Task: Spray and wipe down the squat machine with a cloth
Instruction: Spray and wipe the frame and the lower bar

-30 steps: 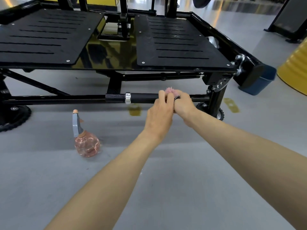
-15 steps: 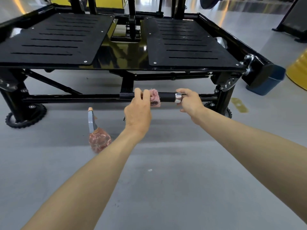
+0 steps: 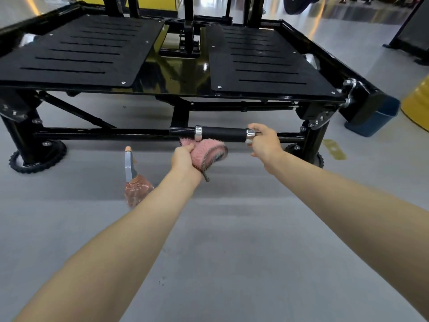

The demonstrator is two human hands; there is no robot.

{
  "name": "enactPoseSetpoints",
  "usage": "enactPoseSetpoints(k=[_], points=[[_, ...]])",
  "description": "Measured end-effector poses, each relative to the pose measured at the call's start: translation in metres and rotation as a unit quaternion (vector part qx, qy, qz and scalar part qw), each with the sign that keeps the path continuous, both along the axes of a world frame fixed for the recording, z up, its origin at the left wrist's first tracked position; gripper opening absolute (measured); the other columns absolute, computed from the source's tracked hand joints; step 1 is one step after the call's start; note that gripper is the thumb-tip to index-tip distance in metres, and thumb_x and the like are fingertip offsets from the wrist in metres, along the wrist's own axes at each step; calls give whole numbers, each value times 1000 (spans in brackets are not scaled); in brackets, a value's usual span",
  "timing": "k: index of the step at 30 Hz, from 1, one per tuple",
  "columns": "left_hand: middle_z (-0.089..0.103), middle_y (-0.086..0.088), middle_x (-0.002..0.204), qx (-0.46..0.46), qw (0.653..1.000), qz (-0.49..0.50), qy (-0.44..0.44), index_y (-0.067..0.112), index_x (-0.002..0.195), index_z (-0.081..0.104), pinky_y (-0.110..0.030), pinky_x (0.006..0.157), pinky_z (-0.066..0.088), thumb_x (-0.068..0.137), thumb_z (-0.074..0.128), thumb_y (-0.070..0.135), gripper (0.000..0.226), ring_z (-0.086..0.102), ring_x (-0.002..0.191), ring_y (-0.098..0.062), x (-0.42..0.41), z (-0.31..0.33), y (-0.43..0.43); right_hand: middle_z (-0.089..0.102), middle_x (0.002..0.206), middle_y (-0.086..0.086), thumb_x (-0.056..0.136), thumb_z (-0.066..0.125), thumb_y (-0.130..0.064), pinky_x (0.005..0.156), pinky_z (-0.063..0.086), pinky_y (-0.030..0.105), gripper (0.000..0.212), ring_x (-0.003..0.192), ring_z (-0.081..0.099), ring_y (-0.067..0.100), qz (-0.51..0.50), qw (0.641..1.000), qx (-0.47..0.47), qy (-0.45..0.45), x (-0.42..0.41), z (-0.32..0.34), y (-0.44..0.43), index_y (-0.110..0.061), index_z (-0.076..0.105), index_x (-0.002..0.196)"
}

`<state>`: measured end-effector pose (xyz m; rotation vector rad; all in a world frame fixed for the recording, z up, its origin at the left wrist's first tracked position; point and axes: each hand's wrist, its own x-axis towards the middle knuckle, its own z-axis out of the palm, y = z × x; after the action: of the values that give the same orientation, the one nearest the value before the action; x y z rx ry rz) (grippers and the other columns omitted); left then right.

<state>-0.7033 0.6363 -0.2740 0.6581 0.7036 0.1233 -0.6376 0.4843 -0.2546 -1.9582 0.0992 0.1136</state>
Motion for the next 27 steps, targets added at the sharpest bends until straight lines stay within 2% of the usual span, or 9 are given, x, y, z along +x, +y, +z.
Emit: enactPoseSetpoints(k=[4, 8, 10, 12, 17, 20, 24, 26, 27], points=[[67, -7, 59, -51, 998, 23, -23, 4, 78, 61, -26, 56, 56, 92, 36, -2, 29, 65, 55, -20, 2, 4, -8, 60, 110, 3, 88, 38, 1, 84, 52, 37, 46, 92, 58, 21, -6, 1000, -1, -4, -2, 2, 1, -22, 58, 122], [66, -10, 78, -19, 1000, 18, 9, 6, 94, 63, -27, 48, 56, 92, 46, -1, 19, 64, 62, -21, 10, 1, -19, 60, 111, 3, 88, 36, 1, 89, 51, 39, 47, 96, 59, 23, -7, 1000, -8, -4, -3, 0, 2, -22, 58, 122], [66, -11, 70, -7, 999, 20, 26, 5, 87, 62, -28, 44, 54, 91, 50, -4, 15, 63, 53, -21, 13, 1, -27, 61, 113, 3, 88, 36, 0, 89, 51, 39, 47, 100, 60, 24, -7, 1000, -13, -6, -3, 1, 2, -23, 59, 122], [63, -12, 67, -3, 999, 9, 31, 5, 78, 60, -31, 51, 53, 90, 53, -5, 17, 61, 53, -22, 16, 2, -37, 61, 113, 2, 88, 37, 1, 88, 51, 38, 47, 100, 59, 23, -6, 1000, -16, -9, -1, 0, 1, -23, 59, 122], [61, -16, 79, 14, 999, -33, 41, 0, 88, 61, -32, 54, 52, 89, 55, -4, 7, 58, 61, -23, 27, -5, -59, 66, 113, 8, 83, 33, 11, 77, 51, 35, 55, 101, 63, 28, 7, 1000, -11, -11, 7, -7, -2, -21, 60, 119], [63, -17, 79, 23, 997, -69, 24, -1, 105, 63, -30, 47, 54, 89, 52, -3, 19, 61, 63, -25, 33, -9, -71, 69, 107, 8, 81, 32, 14, 78, 51, 36, 58, 99, 64, 28, 13, 1000, -13, -14, 8, -7, -4, -19, 61, 118], [67, -15, 69, 40, 991, -126, 15, 2, 84, 63, -40, 70, 56, 90, 51, -3, 15, 62, 67, -27, 38, -13, -78, 71, 100, 6, 80, 35, 13, 87, 51, 39, 55, 99, 64, 30, 26, 999, -19, -25, 5, -8, -8, -23, 64, 111], [66, -16, 79, 51, 987, -152, 10, 5, 85, 62, -47, 82, 54, 91, 50, -1, 15, 63, 73, -29, 38, -14, -80, 70, 102, 7, 81, 37, 12, 92, 52, 40, 53, 100, 64, 28, 32, 999, -23, -30, 4, -8, -8, -24, 64, 108], [67, -15, 79, 44, 987, -156, 4, 6, 86, 62, -46, 80, 54, 92, 48, 0, 17, 63, 73, -29, 36, -13, -81, 69, 103, 7, 81, 37, 11, 92, 51, 39, 53, 100, 63, 27, 33, 998, -32, -33, 4, -8, -8, -24, 64, 110]])
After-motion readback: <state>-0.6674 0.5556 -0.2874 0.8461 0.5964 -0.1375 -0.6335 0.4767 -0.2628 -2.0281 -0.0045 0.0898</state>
